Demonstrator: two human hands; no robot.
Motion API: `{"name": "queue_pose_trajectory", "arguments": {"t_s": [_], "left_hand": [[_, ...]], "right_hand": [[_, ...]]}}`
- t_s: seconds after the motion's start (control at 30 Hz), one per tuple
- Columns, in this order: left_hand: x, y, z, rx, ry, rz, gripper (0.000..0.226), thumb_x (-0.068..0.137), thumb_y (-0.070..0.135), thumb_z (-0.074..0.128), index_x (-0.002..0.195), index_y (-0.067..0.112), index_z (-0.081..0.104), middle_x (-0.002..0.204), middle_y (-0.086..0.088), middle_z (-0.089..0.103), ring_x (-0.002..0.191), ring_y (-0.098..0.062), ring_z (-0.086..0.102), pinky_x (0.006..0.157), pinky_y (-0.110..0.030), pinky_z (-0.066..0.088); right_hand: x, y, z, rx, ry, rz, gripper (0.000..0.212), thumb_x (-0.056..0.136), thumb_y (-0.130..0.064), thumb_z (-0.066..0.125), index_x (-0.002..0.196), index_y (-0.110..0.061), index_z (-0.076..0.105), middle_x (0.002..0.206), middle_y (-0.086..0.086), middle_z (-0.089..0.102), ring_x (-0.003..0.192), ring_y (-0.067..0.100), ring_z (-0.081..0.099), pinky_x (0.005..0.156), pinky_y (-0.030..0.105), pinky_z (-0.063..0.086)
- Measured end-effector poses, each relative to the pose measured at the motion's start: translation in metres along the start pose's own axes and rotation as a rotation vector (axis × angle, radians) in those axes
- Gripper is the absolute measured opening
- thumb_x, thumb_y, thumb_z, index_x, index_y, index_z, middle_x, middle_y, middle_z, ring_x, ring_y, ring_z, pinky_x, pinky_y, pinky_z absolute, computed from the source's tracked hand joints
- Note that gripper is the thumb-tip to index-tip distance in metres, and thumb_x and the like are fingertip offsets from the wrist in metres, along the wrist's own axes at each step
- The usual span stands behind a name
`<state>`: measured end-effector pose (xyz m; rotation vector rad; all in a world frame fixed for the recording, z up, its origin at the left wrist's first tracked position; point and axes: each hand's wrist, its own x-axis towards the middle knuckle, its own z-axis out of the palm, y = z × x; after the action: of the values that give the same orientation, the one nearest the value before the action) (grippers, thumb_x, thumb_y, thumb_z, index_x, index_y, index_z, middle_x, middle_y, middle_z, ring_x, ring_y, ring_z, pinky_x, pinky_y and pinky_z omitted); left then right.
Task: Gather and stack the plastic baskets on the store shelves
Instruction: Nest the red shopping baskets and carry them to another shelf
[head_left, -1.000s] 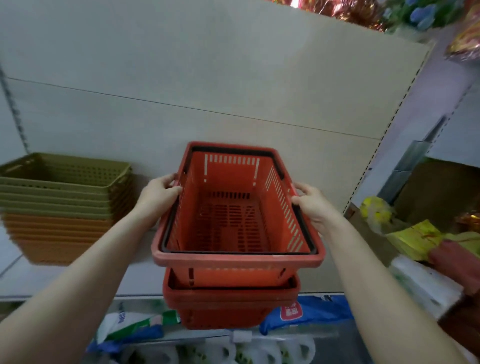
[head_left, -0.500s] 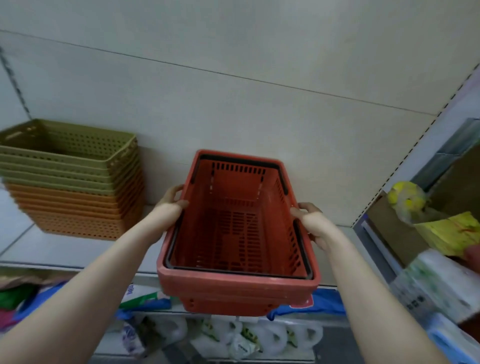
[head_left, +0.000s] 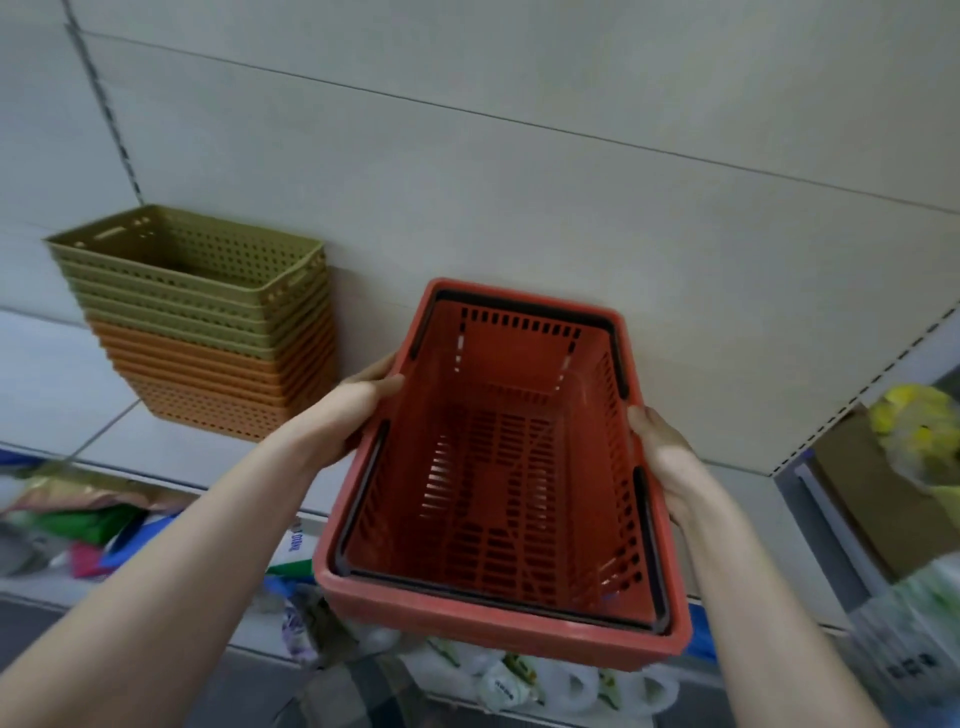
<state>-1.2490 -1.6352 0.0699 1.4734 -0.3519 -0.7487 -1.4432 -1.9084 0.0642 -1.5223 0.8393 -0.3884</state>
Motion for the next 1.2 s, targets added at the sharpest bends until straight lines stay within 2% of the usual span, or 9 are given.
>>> {"name": "queue_pose_trajectory", "arguments": {"t_s": [0.07, 0.17, 0.3, 0.43, 0.63, 0.8, 1.0, 1.1, 1.2], "left_hand": [[-0.024, -0.010, -0.012, -0.009, 0.003, -0.003, 0.046, 0.086, 0.025, 0.059, 0.122, 0.053, 0.061, 0.119, -0.007, 0.072, 0.098, -0.027, 0.062, 0.093, -0.046, 0.047], [-0.066, -0.035, -0.029, 0.032, 0.069, 0.100, 0.049, 0.098, 0.017, 0.051, 0.142, 0.039, 0.046, 0.137, 0.001, 0.061, 0.111, -0.014, 0.061, 0.102, -0.036, 0.045], [-0.140, -0.063, -0.055, 0.101, 0.085, 0.214, 0.045, 0.102, 0.007, 0.037, 0.140, 0.032, 0.041, 0.121, 0.026, 0.063, 0.097, 0.014, 0.060, 0.094, -0.011, 0.046], [-0.217, -0.097, -0.118, 0.146, 0.235, 0.242, 0.051, 0.103, 0.010, 0.040, 0.152, 0.019, 0.028, 0.149, 0.006, 0.042, 0.129, 0.000, 0.043, 0.116, -0.026, 0.029], [-0.329, -0.130, -0.229, 0.127, 0.395, 0.215, 0.047, 0.104, 0.018, 0.040, 0.148, 0.033, 0.032, 0.139, 0.016, 0.052, 0.117, 0.010, 0.053, 0.104, -0.019, 0.041], [-0.408, -0.143, -0.317, 0.094, 0.584, 0.162, 0.047, 0.103, 0.013, 0.043, 0.146, 0.029, 0.036, 0.111, 0.022, 0.060, 0.083, 0.020, 0.062, 0.071, -0.002, 0.046], [-0.465, -0.159, -0.418, 0.052, 0.781, 0.057, 0.052, 0.100, 0.010, 0.048, 0.146, 0.031, 0.039, 0.093, 0.005, 0.077, 0.075, -0.004, 0.071, 0.065, -0.018, 0.056], [-0.478, -0.161, -0.461, 0.006, 0.875, 0.032, 0.047, 0.100, 0.010, 0.047, 0.141, 0.033, 0.040, 0.079, 0.006, 0.077, 0.065, -0.008, 0.071, 0.057, -0.021, 0.057], [-0.478, -0.159, -0.508, -0.032, 0.971, 0.017, 0.050, 0.099, 0.011, 0.049, 0.143, 0.032, 0.039, 0.094, -0.004, 0.074, 0.067, -0.009, 0.071, 0.059, -0.023, 0.058]], "right_hand": [[-0.023, 0.006, 0.005, -0.005, -0.044, -0.040, 0.043, 0.103, -0.035, 0.042, 0.140, -0.013, 0.048, 0.130, 0.012, 0.064, 0.114, 0.025, 0.064, 0.099, 0.042, 0.051], [-0.064, 0.016, 0.018, -0.051, -0.044, -0.083, 0.041, 0.102, -0.035, 0.045, 0.141, -0.020, 0.047, 0.131, 0.006, 0.063, 0.115, 0.021, 0.064, 0.102, 0.043, 0.049], [-0.133, 0.029, 0.058, -0.034, -0.090, -0.126, 0.035, 0.100, -0.022, 0.051, 0.135, -0.025, 0.051, 0.120, 0.002, 0.068, 0.105, 0.016, 0.069, 0.093, 0.040, 0.055], [-0.202, 0.041, 0.116, -0.040, -0.112, -0.146, 0.038, 0.098, -0.010, 0.051, 0.131, -0.027, 0.052, 0.116, 0.002, 0.069, 0.091, 0.015, 0.071, 0.082, 0.038, 0.057], [-0.281, 0.067, 0.240, 0.012, -0.235, -0.082, 0.045, 0.092, -0.013, 0.058, 0.135, -0.025, 0.050, 0.117, 0.007, 0.069, 0.094, 0.020, 0.072, 0.081, 0.041, 0.058], [-0.317, 0.083, 0.356, -0.021, -0.386, 0.004, 0.051, 0.093, -0.010, 0.056, 0.141, -0.028, 0.045, 0.113, 0.005, 0.068, 0.088, 0.021, 0.074, 0.073, 0.040, 0.059], [-0.333, 0.082, 0.488, -0.103, -0.569, 0.027, 0.050, 0.092, -0.009, 0.056, 0.139, -0.025, 0.046, 0.124, 0.014, 0.065, 0.102, 0.036, 0.069, 0.089, 0.056, 0.055], [-0.332, 0.074, 0.553, -0.136, -0.660, 0.013, 0.049, 0.090, -0.012, 0.058, 0.136, -0.027, 0.050, 0.118, 0.013, 0.068, 0.096, 0.033, 0.071, 0.085, 0.050, 0.058], [-0.320, 0.065, 0.621, -0.143, -0.746, -0.023, 0.046, 0.091, -0.010, 0.057, 0.134, -0.026, 0.053, 0.115, 0.012, 0.069, 0.093, 0.029, 0.070, 0.083, 0.047, 0.059]]}}
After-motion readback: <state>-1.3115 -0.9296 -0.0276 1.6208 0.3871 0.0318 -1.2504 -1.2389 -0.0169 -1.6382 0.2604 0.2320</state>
